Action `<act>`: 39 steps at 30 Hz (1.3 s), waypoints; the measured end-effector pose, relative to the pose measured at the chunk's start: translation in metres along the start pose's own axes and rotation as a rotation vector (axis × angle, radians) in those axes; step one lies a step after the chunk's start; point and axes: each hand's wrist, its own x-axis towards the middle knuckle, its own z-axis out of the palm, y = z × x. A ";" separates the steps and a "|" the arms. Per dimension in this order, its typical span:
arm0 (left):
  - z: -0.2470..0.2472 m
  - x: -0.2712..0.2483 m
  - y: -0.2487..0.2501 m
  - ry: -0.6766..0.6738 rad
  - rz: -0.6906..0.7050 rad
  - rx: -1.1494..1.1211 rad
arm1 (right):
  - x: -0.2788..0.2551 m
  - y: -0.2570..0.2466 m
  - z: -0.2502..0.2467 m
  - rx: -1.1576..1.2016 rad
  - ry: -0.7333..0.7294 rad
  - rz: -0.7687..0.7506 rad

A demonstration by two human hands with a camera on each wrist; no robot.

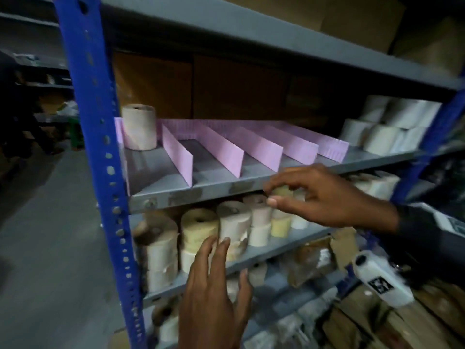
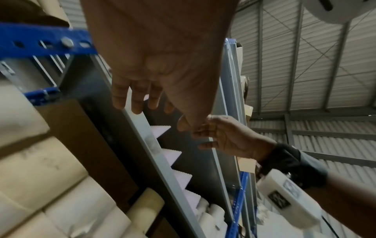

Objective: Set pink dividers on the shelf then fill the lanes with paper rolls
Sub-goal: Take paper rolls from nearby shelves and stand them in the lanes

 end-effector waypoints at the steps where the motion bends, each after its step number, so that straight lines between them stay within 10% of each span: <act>1: 0.006 -0.001 0.007 -0.022 -0.003 -0.022 | -0.016 0.011 0.003 0.021 0.002 0.048; 20: 0.268 0.038 0.243 -0.165 0.105 -0.202 | -0.253 0.298 -0.087 0.126 0.121 0.419; 39: 0.485 0.219 0.294 -0.067 0.190 -0.216 | -0.162 0.546 -0.172 -0.076 0.275 0.361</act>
